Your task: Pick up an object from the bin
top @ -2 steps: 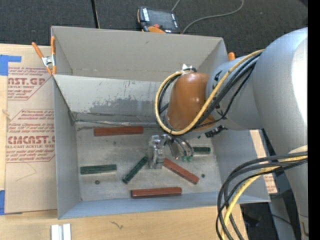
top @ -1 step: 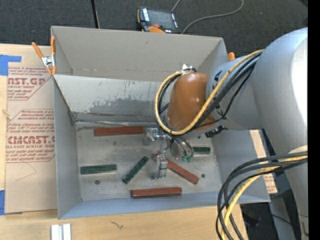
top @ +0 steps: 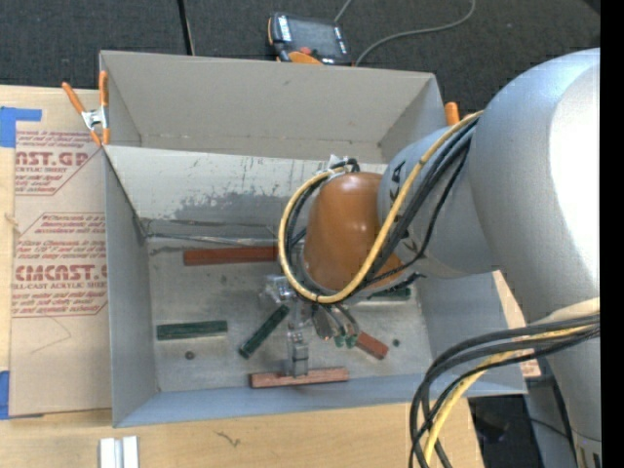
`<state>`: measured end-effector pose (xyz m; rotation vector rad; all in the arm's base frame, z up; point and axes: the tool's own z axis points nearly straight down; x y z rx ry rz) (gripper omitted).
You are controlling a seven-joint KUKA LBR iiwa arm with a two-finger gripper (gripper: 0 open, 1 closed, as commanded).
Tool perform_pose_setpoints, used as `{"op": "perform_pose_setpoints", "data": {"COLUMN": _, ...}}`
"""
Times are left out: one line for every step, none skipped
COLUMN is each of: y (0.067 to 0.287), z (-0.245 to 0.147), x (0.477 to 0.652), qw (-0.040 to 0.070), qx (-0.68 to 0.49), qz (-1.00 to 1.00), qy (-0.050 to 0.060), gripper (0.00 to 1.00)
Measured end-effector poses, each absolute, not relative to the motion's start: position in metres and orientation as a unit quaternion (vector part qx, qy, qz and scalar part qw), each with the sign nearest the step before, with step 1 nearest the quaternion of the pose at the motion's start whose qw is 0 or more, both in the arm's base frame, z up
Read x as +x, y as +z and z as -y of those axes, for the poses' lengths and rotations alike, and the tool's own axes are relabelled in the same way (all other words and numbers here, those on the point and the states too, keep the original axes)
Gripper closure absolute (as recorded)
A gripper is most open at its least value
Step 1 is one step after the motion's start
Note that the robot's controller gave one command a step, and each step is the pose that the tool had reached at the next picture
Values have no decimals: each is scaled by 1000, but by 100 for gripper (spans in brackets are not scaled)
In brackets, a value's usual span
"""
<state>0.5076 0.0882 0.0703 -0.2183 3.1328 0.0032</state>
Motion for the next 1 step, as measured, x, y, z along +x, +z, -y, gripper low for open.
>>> {"op": "perform_pose_setpoints", "data": {"y": 70, "z": -86, "x": 509, "qw": 1, "qx": -68, "qz": -998, "qy": 1, "gripper": 100}}
